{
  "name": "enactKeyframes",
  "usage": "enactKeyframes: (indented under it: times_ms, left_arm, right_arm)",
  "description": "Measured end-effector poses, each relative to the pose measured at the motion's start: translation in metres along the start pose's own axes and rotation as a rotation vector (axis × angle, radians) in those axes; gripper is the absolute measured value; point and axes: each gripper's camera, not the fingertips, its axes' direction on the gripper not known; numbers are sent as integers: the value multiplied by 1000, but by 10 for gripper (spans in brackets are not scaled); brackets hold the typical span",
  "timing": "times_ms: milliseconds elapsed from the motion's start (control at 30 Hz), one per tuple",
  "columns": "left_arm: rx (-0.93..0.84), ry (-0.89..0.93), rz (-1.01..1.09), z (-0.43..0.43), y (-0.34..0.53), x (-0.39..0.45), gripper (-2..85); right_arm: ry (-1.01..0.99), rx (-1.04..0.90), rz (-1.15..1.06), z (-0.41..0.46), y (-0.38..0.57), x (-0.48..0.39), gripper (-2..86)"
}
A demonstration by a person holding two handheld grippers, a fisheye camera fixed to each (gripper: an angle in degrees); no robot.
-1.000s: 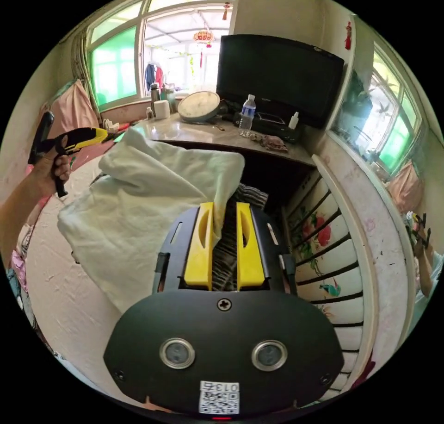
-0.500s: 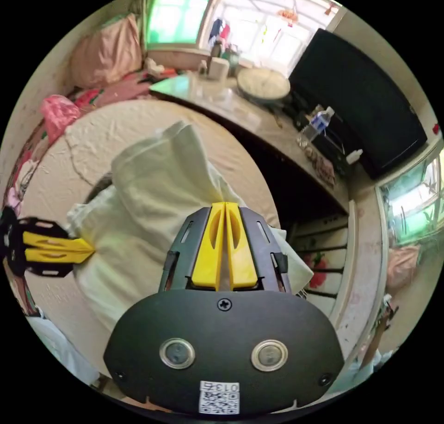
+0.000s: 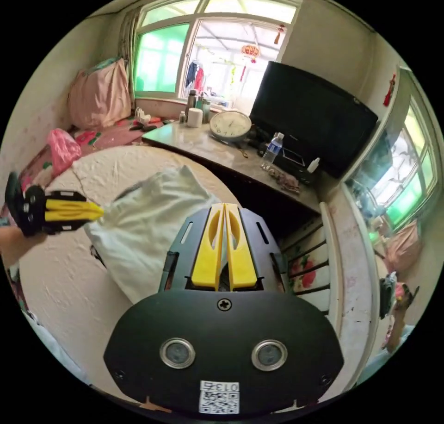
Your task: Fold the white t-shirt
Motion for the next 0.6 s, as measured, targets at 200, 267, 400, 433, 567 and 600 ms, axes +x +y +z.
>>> enactKeyframes:
  times_ms: [200,267,400,433,567,600]
  left_arm:
    - [-104,114,-136,35,30,-32,-3]
    - [-129,146,-169,34,35,-49,-3]
    - [-134,92,-166,4,47,-69,-3]
    - [-51,49,-186,-24,60,-80,-3]
    - [178,-4,-350,-130,154,-126,-2]
    - [193,-8,-364,-143,174,-131,-2]
  right_arm:
    - [26,-147,-15,97,52,-24,-1]
    - [11,-161,-1,109,55,-24,-1]
    - [-17,-204,41,110,59,-17,-1]
    - [0,-156,68,101,62,-15,-1]
    - [131,240,158,21,91,-25,1]
    - [158,312,136,2,101,-41,4]
